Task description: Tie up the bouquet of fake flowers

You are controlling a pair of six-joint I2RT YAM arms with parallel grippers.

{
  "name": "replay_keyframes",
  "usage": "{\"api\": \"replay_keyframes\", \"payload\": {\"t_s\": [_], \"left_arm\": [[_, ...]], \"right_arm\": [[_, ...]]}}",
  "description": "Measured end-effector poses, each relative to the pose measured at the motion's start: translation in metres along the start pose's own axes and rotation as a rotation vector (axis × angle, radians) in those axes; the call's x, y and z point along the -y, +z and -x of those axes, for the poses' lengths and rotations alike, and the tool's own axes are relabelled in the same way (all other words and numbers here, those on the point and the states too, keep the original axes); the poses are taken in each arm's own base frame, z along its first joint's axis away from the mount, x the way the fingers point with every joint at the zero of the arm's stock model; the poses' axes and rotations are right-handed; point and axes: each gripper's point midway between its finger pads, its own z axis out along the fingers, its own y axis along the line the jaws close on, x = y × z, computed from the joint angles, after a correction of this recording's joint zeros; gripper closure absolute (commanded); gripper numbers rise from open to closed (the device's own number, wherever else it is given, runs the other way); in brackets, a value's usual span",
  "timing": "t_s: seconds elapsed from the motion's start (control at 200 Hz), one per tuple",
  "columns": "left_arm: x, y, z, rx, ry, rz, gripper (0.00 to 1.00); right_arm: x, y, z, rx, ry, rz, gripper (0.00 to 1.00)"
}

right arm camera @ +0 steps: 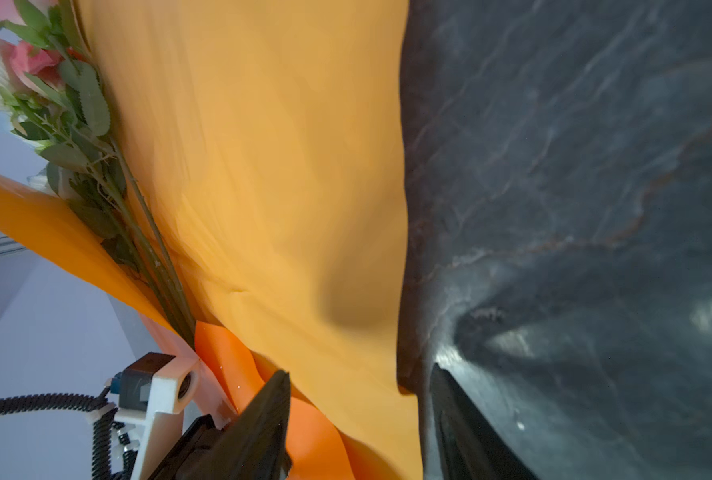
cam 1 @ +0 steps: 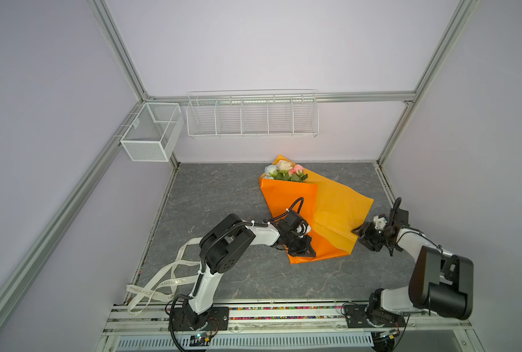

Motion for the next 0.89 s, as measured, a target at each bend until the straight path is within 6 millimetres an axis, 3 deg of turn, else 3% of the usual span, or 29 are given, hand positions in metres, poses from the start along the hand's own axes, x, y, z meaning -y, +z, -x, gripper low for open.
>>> {"api": "replay_keyframes", "payload": {"t_s": [0.26,0.38,0.675,0.895], "left_arm": [[0.000,0.000,-0.001,-0.006,0.011,-0.004,1.00],[0.000,0.000,-0.001,-0.008,0.015,-0.005,1.00],[-0.001,0.000,0.000,-0.016,0.017,-0.015,1.00],[-0.002,0.000,0.001,-0.015,0.028,-0.013,1.00]], "right_arm": [[-0.002,0.018,0.019,0.016,-0.020,0.060,0.52],[-0.011,0.017,0.026,0.041,-0.055,0.104,0.65],[-0.049,-0.002,0.033,0.111,-0.134,0.241,0.93],[-0.082,-0.012,0.020,0.103,-0.223,0.275,0.94]]}}
